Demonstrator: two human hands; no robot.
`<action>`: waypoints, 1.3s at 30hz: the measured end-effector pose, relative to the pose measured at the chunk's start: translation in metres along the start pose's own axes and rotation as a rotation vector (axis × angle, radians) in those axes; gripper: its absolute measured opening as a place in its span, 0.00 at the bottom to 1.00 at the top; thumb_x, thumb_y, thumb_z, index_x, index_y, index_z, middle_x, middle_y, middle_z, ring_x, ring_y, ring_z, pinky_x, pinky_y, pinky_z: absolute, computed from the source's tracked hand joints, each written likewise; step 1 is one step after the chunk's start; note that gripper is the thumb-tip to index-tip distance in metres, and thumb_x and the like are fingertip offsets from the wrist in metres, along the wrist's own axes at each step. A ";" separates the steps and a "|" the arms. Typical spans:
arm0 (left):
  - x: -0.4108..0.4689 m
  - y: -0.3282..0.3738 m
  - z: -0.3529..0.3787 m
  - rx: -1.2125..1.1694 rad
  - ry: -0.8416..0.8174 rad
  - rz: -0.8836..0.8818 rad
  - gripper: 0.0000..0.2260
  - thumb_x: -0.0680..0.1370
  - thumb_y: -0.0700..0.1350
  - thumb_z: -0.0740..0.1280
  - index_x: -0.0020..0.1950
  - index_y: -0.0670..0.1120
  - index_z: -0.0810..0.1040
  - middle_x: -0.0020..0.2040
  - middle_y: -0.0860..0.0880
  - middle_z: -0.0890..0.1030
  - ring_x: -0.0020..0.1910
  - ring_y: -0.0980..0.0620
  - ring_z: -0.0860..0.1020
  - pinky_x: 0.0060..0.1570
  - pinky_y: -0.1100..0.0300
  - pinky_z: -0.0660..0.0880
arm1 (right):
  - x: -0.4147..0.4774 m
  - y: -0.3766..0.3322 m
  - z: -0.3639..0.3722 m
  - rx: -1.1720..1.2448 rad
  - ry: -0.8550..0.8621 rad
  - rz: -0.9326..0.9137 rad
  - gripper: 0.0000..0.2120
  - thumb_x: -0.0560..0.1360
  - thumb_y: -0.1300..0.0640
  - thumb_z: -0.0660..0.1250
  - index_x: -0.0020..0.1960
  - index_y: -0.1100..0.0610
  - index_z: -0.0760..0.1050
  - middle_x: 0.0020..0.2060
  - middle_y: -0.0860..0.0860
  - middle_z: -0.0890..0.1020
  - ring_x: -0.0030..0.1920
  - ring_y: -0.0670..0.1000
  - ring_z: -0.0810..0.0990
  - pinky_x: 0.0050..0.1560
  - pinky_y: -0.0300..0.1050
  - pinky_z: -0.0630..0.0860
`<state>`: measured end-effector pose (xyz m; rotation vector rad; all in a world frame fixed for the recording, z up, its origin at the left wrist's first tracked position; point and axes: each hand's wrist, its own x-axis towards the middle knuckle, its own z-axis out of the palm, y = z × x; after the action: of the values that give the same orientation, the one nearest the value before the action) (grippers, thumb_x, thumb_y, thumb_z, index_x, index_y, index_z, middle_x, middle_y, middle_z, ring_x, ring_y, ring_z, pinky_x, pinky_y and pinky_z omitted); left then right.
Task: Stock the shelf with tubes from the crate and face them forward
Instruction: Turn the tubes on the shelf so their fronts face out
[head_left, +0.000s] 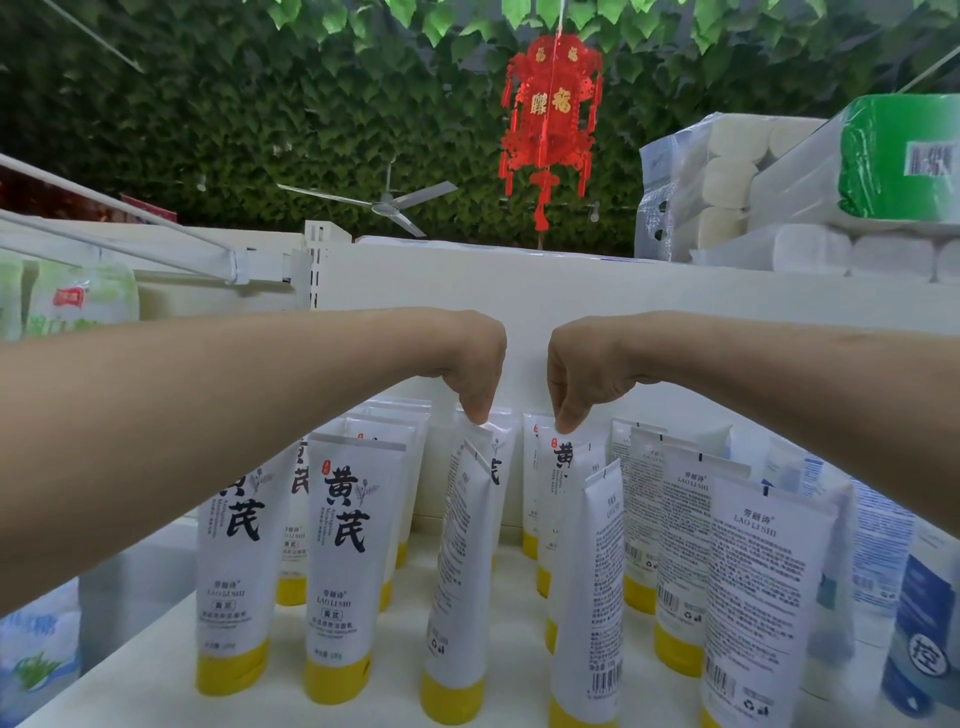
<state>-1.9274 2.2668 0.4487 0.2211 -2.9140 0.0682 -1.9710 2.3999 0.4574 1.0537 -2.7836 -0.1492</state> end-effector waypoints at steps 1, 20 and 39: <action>0.000 0.000 0.000 -0.003 0.000 -0.001 0.14 0.71 0.44 0.76 0.55 0.41 0.83 0.54 0.46 0.83 0.56 0.46 0.79 0.59 0.51 0.77 | 0.000 0.000 0.000 -0.006 0.006 -0.001 0.14 0.72 0.55 0.75 0.56 0.58 0.83 0.47 0.50 0.81 0.51 0.52 0.77 0.49 0.45 0.72; 0.003 -0.003 0.002 -0.040 -0.020 0.000 0.13 0.71 0.44 0.76 0.54 0.42 0.84 0.53 0.46 0.83 0.56 0.46 0.79 0.58 0.49 0.78 | 0.003 -0.001 0.002 -0.031 -0.003 -0.005 0.14 0.73 0.55 0.74 0.56 0.59 0.82 0.49 0.51 0.81 0.52 0.54 0.77 0.50 0.46 0.73; -0.001 -0.003 0.001 -0.063 -0.082 -0.030 0.14 0.73 0.45 0.75 0.55 0.40 0.82 0.56 0.45 0.83 0.58 0.45 0.78 0.59 0.48 0.77 | 0.000 -0.004 0.003 -0.028 0.005 0.035 0.22 0.73 0.51 0.74 0.63 0.61 0.78 0.58 0.55 0.81 0.59 0.56 0.78 0.58 0.47 0.74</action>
<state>-1.9262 2.2641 0.4474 0.2625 -2.9882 -0.0385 -1.9686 2.3968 0.4535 0.9974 -2.7850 -0.1799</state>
